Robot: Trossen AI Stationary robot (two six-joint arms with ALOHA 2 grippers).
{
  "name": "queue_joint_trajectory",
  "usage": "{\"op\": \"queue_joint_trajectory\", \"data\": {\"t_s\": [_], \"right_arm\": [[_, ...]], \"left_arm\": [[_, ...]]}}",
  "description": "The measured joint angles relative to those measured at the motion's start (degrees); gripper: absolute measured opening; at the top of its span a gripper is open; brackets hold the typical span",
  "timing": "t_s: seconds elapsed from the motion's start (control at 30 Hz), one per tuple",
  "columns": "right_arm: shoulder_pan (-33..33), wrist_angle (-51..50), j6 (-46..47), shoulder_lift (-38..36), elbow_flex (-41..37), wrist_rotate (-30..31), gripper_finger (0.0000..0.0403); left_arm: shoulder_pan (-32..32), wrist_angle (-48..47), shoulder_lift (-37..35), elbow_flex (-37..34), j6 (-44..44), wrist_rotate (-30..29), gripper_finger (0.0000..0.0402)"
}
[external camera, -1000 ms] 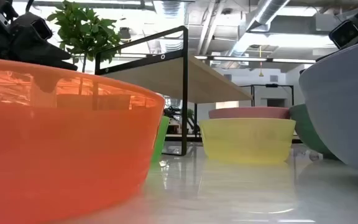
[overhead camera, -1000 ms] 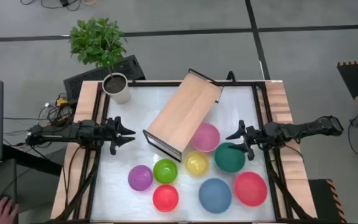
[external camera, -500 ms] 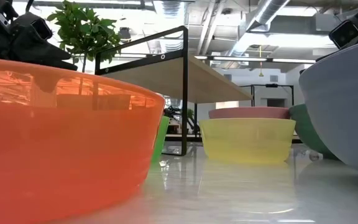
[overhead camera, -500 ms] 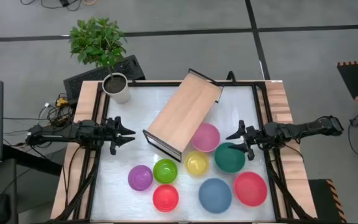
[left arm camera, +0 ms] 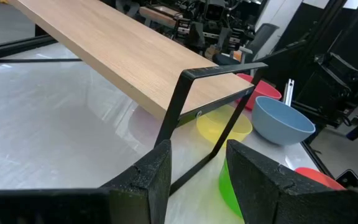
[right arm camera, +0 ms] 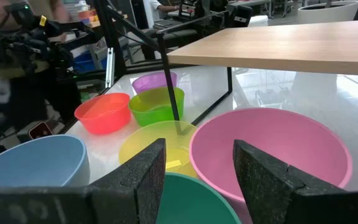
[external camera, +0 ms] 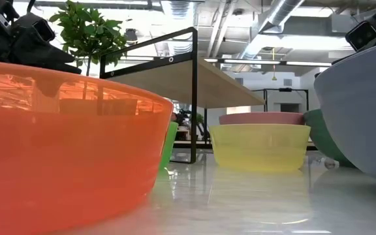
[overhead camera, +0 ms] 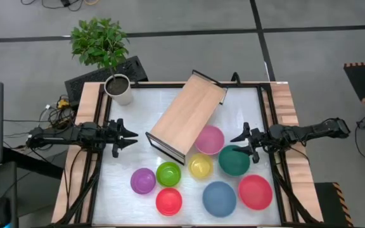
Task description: Place and stack bowls onto a shelf
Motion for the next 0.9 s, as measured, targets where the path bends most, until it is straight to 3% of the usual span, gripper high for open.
{"op": "queue_joint_trajectory", "data": {"t_s": [0.33, 0.6, 0.9], "right_arm": [[0.0, 0.0, 0.0, 0.0, 0.0, 0.0, 0.0212], [0.0, 0.0, 0.0, 0.0, 0.0, 0.0, 0.0212], [-1.4, 0.4, 0.0, 0.0, 0.0, 1.5, 0.0212]], "left_arm": [[0.0, 0.0, 0.0, 0.0, 0.0, 0.0, 0.0140], [0.0, 0.3, 0.0, 0.0, 0.0, -3.7, 0.0140], [0.0, 0.4, 0.0, 0.0, -8.0, -4.2, 0.0140]]}}
